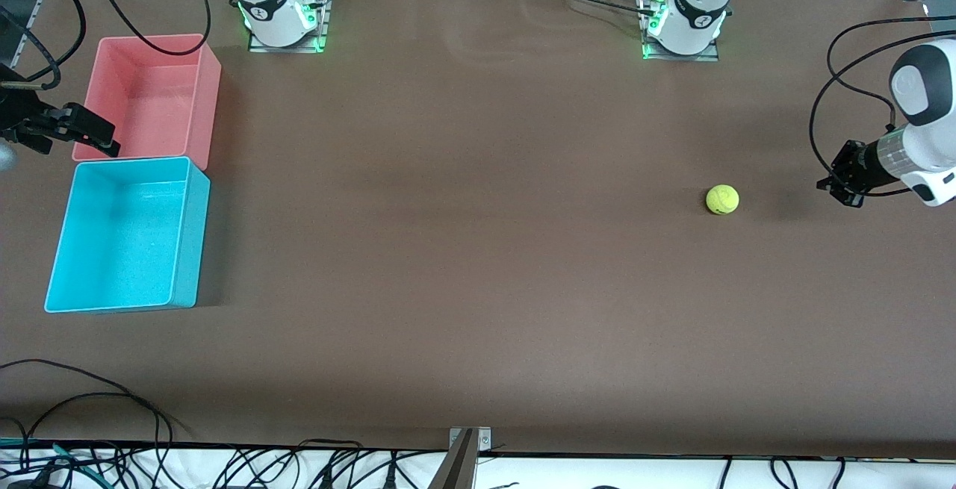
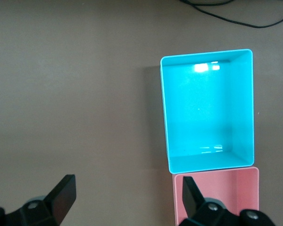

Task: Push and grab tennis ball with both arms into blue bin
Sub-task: 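Lower the closed left gripper beside the tennis ball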

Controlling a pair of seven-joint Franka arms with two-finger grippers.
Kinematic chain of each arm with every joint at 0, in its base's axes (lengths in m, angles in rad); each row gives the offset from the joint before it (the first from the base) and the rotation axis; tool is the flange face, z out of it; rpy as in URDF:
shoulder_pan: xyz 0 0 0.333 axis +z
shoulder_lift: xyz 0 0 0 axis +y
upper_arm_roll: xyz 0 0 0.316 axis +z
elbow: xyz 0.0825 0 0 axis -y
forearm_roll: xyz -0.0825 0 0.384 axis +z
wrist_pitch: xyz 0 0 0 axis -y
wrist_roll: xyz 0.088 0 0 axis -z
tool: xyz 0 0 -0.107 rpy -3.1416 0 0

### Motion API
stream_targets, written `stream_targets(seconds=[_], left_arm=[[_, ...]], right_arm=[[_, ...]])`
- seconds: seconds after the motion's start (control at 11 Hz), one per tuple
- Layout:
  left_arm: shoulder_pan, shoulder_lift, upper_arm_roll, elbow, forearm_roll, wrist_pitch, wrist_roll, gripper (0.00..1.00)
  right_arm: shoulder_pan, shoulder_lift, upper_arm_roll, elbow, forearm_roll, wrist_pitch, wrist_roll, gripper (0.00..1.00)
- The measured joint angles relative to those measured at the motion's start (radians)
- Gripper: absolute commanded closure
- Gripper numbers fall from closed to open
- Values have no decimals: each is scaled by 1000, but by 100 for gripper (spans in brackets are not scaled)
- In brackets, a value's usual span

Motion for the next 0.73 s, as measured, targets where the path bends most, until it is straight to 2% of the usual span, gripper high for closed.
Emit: stream_targets(seconds=[0.36, 0.73], left_arm=[[36, 27, 0, -89, -3, 169, -124, 100], [37, 62, -2, -196, -3, 355, -155, 100]], right_arm=[[0, 0, 0, 0, 0, 0, 0, 0], [0, 0, 0, 0, 0, 0, 0, 0]])
